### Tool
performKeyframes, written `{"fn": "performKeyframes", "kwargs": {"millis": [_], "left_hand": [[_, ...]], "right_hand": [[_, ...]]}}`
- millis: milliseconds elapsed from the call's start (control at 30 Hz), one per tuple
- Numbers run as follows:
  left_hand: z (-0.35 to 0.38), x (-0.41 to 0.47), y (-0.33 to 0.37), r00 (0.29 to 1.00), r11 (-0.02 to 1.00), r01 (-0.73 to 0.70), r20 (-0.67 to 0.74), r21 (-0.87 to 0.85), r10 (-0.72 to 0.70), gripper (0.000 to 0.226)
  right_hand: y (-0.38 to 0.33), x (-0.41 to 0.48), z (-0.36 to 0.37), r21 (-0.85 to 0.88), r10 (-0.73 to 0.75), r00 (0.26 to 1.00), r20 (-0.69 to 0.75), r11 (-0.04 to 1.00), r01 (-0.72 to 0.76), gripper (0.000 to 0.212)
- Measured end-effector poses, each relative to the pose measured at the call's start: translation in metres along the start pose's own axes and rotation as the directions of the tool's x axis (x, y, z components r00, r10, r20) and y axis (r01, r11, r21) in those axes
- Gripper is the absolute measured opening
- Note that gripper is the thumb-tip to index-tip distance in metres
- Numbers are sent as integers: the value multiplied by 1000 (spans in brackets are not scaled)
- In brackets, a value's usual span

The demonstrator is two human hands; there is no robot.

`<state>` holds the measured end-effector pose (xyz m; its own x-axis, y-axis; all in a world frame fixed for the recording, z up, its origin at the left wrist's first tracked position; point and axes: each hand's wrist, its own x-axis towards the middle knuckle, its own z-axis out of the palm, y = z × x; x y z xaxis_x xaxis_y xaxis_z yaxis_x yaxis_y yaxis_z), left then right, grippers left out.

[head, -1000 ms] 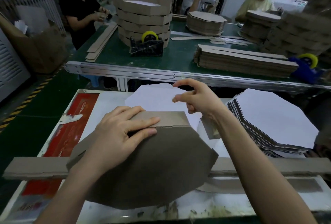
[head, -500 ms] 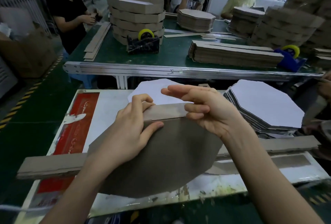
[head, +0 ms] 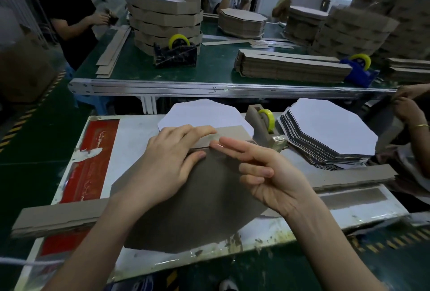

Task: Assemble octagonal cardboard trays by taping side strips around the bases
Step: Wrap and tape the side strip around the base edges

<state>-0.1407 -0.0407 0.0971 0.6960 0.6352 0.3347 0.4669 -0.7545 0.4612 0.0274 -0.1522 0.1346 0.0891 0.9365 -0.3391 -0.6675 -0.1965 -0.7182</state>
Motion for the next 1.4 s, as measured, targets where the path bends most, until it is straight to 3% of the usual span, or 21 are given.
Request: {"fn": "performKeyframes", "kwargs": {"millis": [233,533,600,700,767,800,867,933,1000,1033,1133,1267,1400], "left_hand": [[0,2,0,999,993,17,39,114,-22,42],[1,0,6,999,996,37,34,79,-39,43],[0,0,7,998,997,43,36,71,-46,46],[0,1,6,999,997,44,28,68,-46,43],[1,2,5,998,997,49,36,60,-51,43],[1,2,5,998,997,50,39,58,-53,44],[1,3,4,997,997,53,46,61,-56,47],[1,3,3,997,997,52,55,57,-55,47],[0,3,2,997,997,48,56,59,-51,47],[0,3,2,998,997,47,49,55,-50,46],[1,3,3,998,998,61,31,19,-61,42],[1,5,3,997,997,75,37,-4,-75,41],[2,6,1,998,998,61,22,-24,-61,37]], "right_hand": [[8,-2,-11,-37,32,999,7,999,-31,45],[-3,10,-16,-256,63,994,-87,963,-83,35],[-7,14,-15,-401,8,994,-109,914,-51,35],[-9,19,-13,-678,-105,990,-91,735,15,36],[-8,21,-14,-773,-277,961,22,605,192,36],[-9,23,-15,-809,-411,904,117,488,327,36],[-12,26,-20,-847,-616,706,350,113,519,24],[-17,29,-26,-802,-607,552,571,-272,531,17],[-20,33,-31,-702,-459,538,707,-545,458,33],[-21,35,-33,-658,-390,557,733,-615,435,43],[-20,42,-37,-606,-338,537,773,-647,464,54],[-16,46,-38,-583,-460,367,808,-538,609,15],[-16,44,-38,-572,-488,335,806,-499,651,9]]}}
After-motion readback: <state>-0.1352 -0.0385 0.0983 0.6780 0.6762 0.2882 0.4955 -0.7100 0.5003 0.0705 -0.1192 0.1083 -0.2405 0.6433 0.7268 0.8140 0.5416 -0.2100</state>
